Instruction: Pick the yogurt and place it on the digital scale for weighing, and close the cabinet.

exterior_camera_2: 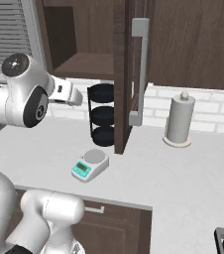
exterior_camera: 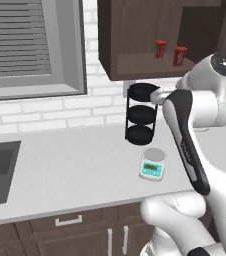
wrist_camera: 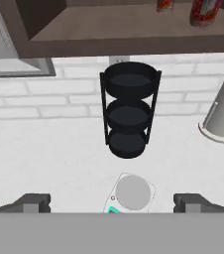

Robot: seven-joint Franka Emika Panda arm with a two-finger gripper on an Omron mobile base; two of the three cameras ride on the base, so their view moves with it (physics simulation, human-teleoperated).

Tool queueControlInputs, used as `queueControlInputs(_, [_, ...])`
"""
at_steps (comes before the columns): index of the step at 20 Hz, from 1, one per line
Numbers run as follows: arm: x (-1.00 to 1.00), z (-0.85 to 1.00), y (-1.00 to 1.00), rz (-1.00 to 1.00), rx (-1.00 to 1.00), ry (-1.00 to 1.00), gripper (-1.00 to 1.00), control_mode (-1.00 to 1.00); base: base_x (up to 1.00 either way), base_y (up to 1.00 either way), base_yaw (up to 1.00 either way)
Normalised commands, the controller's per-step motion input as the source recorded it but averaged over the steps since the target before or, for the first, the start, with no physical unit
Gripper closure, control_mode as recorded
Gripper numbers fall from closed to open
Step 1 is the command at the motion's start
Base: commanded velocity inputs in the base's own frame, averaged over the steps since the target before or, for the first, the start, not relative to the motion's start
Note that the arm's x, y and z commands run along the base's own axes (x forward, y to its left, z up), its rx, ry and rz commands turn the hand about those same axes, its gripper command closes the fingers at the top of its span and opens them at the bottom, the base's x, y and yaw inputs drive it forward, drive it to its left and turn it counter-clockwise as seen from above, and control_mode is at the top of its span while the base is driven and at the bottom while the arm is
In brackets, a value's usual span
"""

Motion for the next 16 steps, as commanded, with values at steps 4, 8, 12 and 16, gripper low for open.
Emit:
queueControlInputs(4, [0.02,0.37,0.00,-0.08,-0.01,-0.38,-1.00,-1.00,0.00,0.00,0.00])
queueControlInputs(8, [0.03,0.23,-0.03,-0.14,0.00,-0.17,-1.00,-1.00,0.00,0.00,0.00])
queueControlInputs(12, [0.00,0.34,-0.08,-0.13,0.00,-0.02,-1.00,-1.00,0.00,0.00,0.00])
queueControlInputs(16, [0.00,0.50,-0.10,-0.11,0.00,0.00,-1.00,-1.00,0.00,0.00,0.00])
